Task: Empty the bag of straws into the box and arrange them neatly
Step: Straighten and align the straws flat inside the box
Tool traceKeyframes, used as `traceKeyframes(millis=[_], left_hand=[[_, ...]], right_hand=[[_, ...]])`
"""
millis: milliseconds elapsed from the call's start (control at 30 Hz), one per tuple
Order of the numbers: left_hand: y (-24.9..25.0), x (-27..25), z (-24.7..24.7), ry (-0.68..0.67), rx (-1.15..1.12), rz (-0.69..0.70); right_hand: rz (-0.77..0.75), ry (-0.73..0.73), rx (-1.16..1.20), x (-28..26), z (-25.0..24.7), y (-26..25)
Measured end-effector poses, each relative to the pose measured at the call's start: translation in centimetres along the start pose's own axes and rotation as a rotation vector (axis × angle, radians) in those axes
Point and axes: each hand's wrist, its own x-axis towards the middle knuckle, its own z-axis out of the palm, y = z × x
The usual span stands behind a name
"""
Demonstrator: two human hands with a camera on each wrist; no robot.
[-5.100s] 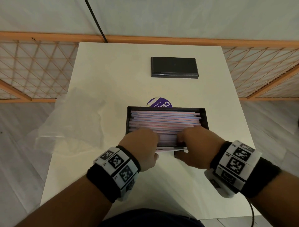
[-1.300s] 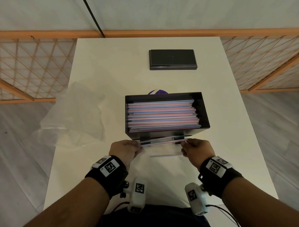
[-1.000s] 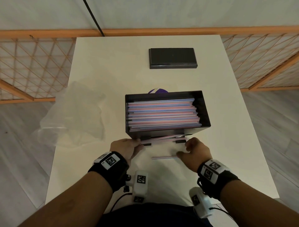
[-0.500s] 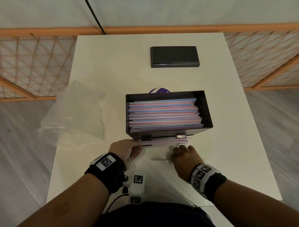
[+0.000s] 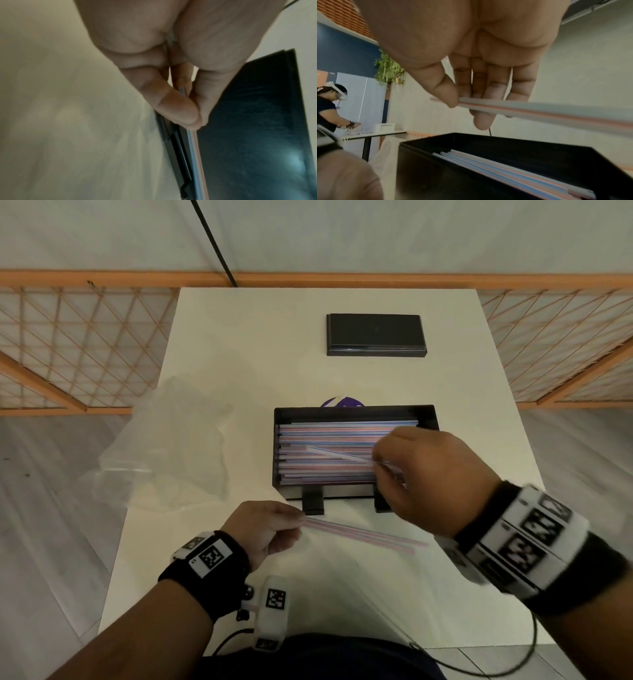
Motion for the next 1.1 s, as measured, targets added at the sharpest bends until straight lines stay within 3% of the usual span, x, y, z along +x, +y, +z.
traceKeyframes(millis=[133,267,367,467,633,867,967,1100], left_hand=[[0.5,-2.0,-0.5,-0.118,0.163,0.081],[2.9,-4.6,-1.5,-0.175,0.291,0.246],[5.5,-5.9,-1.4,-0.099,0.140,0.419],[7.8,-5.6,-0.8,0.014,0.011,0.561],[9.3,-4.3,0.8,0.137,0.127,0.684],[9.6,-2.8,1.5,0.412,0.647,0.773],[9.7,-2.4,1.7,0.525,0.564,0.777],[9.0,-0.8,1.9,0.435,0.394,0.650]], right_hand=[[0.004,-0.273,-0.119,2.5,1.7,-0.2],[0.069,-0.173,0.089,2.2,-0.5,-0.4],[0.118,-0.336,0.230,1.7,-3.7,-0.9],[0.107,-0.509,0.080,1.6,-4.4,-0.8],[0.153,-0.427,-0.022,2.8,-1.3,1.3],[0.201,-0.459,-0.097,4.0,1.5,4.2],[0.188,-0.434,-0.105,4.1,1.9,4.4],[0.236,-0.153,-0.027,2.9,2.0,5.4]])
